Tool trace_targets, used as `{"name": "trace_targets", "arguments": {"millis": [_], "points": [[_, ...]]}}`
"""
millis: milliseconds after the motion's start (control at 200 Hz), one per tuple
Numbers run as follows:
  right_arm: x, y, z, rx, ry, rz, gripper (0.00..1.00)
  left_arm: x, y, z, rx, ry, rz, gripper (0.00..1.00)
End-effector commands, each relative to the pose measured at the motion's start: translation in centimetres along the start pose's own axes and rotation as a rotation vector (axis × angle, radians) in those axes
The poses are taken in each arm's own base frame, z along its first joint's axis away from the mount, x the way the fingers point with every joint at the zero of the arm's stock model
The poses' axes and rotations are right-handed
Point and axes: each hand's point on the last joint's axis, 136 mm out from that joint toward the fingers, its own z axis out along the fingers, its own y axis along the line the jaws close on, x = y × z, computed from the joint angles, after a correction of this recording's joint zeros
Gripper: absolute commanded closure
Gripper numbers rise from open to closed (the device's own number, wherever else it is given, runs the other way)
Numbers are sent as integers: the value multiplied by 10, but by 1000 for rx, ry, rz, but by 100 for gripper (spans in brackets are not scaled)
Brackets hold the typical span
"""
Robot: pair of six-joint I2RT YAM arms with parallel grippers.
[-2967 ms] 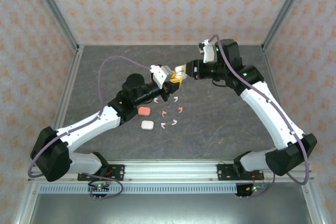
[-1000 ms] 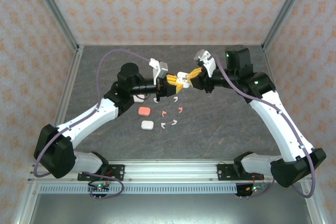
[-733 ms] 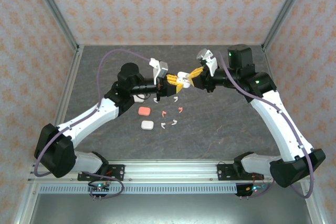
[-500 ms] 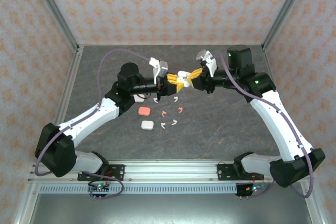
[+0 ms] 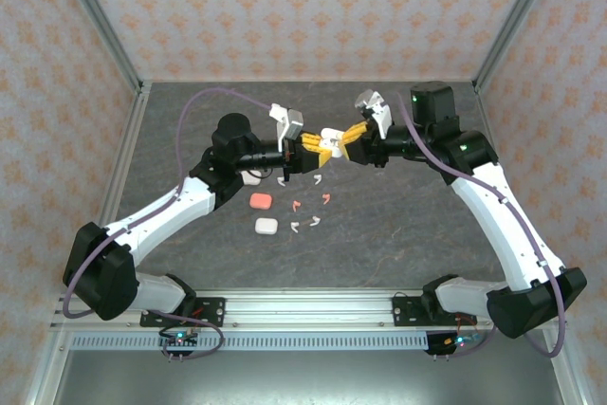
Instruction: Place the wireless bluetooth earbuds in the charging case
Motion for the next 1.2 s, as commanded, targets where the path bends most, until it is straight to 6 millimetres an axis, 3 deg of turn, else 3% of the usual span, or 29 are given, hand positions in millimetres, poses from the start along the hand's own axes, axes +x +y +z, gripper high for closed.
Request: {"name": "trace_targets", "arguments": {"millis": [0,160,410,505,556,701,756,831,1061,1196], "points": [[-8,-5,-1,17,-29,-10,68,-26,-9,-2,27,-60,68,100],[-17,-4,-4,17,-50,-5,60,-21,-5,-1,14,-47,62,100],[-42,-9,-29,108,-132,98,42,-17,7,-3,-79,-58,104,100],[-37,-29,-31,155,-156,242,29,-20,7,-4,-90,-79,121,100],[-39,-24,-37,133,-189,284,24,-23,5,-4,-87,-82,125,100],[-23,-24,-19,30,-175,409,3,-23,2,-1,-72,-72,133,100],[-25,-21,-17,-7,-187,426,0,-22,1,0,-69,-67,135,100],[-24,-24,-5,-59,-193,464,1,-23,0,1,-66,-66,137,100],[-32,-5,10,-183,-192,443,0,-22,-2,4,-60,-61,134,100],[-36,5,9,-213,-191,412,19,-22,-1,5,-62,-54,129,100]]}}
